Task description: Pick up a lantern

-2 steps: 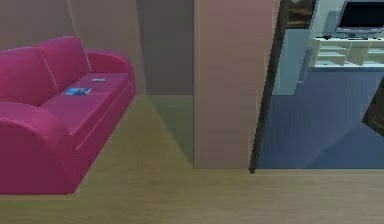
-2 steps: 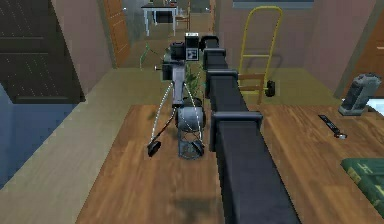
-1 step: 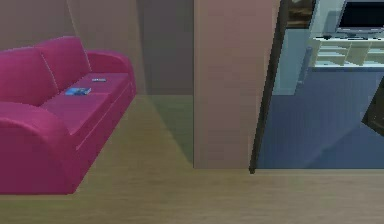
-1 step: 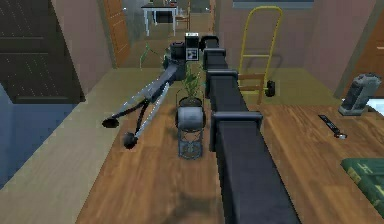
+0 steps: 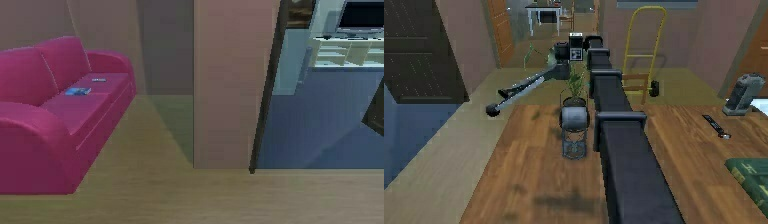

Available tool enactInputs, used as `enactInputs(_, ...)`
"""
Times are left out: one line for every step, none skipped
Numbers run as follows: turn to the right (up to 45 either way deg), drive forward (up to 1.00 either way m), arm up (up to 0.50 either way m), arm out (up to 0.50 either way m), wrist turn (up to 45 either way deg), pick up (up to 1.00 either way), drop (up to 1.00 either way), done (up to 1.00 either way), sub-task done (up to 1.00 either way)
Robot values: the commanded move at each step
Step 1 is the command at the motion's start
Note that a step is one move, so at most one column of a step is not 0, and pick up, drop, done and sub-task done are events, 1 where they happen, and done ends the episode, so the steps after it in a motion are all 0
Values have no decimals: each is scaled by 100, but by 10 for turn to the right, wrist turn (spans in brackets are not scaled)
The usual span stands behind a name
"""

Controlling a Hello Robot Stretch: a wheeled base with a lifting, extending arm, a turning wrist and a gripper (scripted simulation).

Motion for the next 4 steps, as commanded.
enactInputs(0,0,0,0,450,0,0,0,0)
enactInputs(0,0,0,0,360,0,0,0,0)
enactInputs(0,0,-26,0,0,0,0,0,0)
enactInputs(0,0,0,0,0,100,0,0,0)
